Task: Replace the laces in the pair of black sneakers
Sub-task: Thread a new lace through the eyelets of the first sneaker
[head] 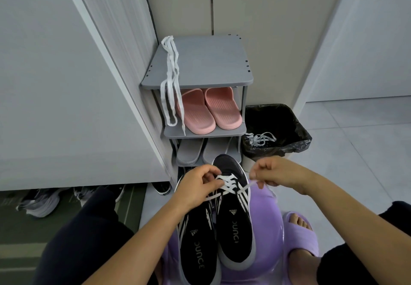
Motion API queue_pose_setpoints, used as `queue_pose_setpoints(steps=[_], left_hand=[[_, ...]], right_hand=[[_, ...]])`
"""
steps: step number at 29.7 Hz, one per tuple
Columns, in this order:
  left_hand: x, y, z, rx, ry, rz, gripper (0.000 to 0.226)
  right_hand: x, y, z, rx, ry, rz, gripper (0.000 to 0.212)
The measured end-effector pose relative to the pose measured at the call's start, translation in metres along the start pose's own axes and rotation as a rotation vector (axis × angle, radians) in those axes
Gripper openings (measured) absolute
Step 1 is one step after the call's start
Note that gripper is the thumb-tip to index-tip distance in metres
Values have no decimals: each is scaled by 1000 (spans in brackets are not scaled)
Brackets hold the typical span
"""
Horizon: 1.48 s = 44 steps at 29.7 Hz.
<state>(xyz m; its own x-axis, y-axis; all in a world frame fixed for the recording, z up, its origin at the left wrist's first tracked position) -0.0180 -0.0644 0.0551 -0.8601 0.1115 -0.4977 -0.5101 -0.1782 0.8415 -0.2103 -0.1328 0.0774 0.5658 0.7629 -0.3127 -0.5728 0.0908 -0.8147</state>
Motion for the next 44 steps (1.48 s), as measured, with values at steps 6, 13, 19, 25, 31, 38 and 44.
queue_pose_setpoints(steps=[6,13,19,25,31,38,44], left_hand=[[37,20,-6,84,-61,88,17],[-3,31,-13,79,453,196,19],[-9,42,-6,163,560,305,18],[-47,28,-6,79,799,596,17],[-86,9,-6,-45,986,905,25],[-56,12,-8,-25,708,879,25],[-75,-4,-9,-146,779,1194,21]], right_hand=[[17,-41,-3,-230,-43,-66,5],[3,-38,-8,-258,283,47,10],[59,-22,-20,-123,240,392,23],[36,-23,-18,-141,649,511,14],[32,-15,-17,-160,638,431,10],[38,-26,-21,-204,147,-395,13],[0,-5,-22,-73,282,-1001,35]])
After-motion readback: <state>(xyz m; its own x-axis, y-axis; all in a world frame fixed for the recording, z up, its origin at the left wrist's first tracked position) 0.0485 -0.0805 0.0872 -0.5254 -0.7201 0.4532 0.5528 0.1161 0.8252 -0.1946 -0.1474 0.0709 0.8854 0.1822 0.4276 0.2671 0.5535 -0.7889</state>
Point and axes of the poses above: each hand's wrist, its own z-axis away from the middle knuckle, its own x-axis out of the palm, y = z × x, the point moved 3 cm from there along -z, towards the middle knuckle, and after that the axes turned 3 degrees about -y, right-handed, at the moved point
